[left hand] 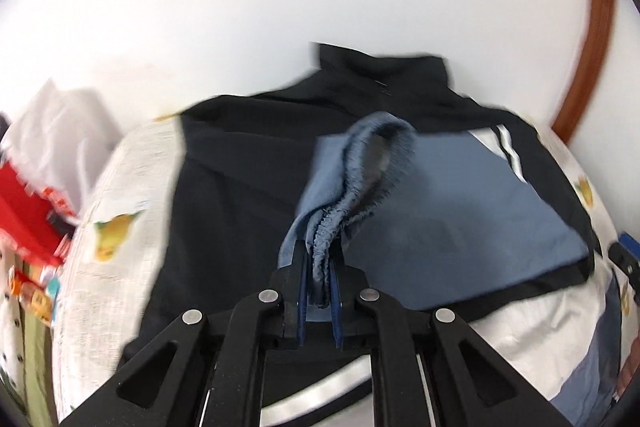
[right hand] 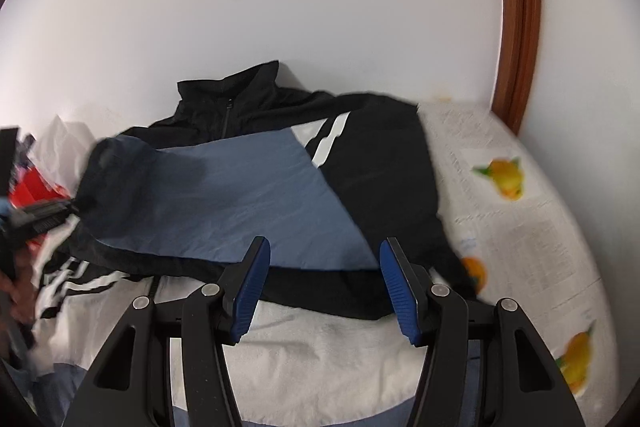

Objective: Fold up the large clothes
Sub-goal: 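Fold the blue cuff back over the sleeve and open the left tool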

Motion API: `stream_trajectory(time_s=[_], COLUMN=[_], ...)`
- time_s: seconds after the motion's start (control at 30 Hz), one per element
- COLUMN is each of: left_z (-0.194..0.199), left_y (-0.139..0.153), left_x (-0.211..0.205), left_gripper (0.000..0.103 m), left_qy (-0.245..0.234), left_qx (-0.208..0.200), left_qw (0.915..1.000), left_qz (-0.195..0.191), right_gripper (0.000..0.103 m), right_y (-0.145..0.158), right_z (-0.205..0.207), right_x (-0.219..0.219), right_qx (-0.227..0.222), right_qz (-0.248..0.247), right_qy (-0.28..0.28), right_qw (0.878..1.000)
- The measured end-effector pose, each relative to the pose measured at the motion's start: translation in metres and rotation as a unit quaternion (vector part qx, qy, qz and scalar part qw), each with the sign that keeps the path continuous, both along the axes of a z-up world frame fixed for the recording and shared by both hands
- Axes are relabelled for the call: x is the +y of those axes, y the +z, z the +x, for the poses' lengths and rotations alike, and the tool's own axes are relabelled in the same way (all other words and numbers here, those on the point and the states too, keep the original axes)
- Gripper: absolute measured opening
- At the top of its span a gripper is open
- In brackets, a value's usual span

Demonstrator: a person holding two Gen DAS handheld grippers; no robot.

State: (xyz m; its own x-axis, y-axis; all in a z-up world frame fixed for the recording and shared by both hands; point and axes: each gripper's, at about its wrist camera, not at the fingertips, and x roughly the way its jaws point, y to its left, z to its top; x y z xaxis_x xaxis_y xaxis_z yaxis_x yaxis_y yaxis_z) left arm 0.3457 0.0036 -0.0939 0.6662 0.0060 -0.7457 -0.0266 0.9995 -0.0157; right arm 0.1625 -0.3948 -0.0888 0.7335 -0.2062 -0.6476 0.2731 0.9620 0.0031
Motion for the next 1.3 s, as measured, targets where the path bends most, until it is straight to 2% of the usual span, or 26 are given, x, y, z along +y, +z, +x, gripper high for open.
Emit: stream_trajectory(time_s=[0.13,0.23,0.37,0.53,0.63,0.73,0.9,1.0,1.3], left_z=[-0.002,-0.003,0.002,0.002,0.003,0.003,-0.008,-0.022,-0.076], left_y=[-0.004,-0.01,-0.023,-0.032,-0.035,-0.036,-0.029,-0.018,0.013], left_x=[0.041,0.066,0.08,0.085,0.09,0.095,0.101,0.101,0.094], left_gripper=[0.01,0.01,0.011,0.019,0.02,0.02,0.02,0.02,0.02], left_qy=[0.03,0.044,0.048,0.056,0.059,0.072,0.076,0.082,0.068], left_qx=[0.009,0.016,0.034,0.044,0.047,0.051,0.044,0.03,0.005], left_qw=[0.9992,0.9971,0.995,0.9949,0.9948,0.9946,0.9947,0.9951,0.9974], left_qz=[-0.026,-0.06,-0.081,-0.072,-0.067,-0.054,-0.053,-0.047,-0.022], right_gripper=[0.06,0.06,0.063,0.067,0.067,0.067,0.067,0.067,0.067], right_y=[0.009,0.008,-0.002,-0.027,-0.041,-0.045,-0.035,-0.027,0.0], right_z=[0.006,0.015,0.026,0.038,0.041,0.041,0.029,0.017,-0.046], right_x=[0.006,-0.004,-0.021,-0.033,-0.038,-0.038,-0.033,-0.03,-0.023], right_qx=[0.004,0.005,0.009,0.043,0.061,0.066,0.058,0.068,0.044], right_qz=[-0.047,-0.033,-0.027,-0.025,-0.011,-0.022,-0.039,-0.024,-0.017], right_qy=[-0.01,-0.021,-0.045,-0.073,-0.084,-0.093,-0.09,-0.077,-0.073], right_qw=[0.999,0.999,0.999,0.996,0.995,0.993,0.993,0.994,0.996])
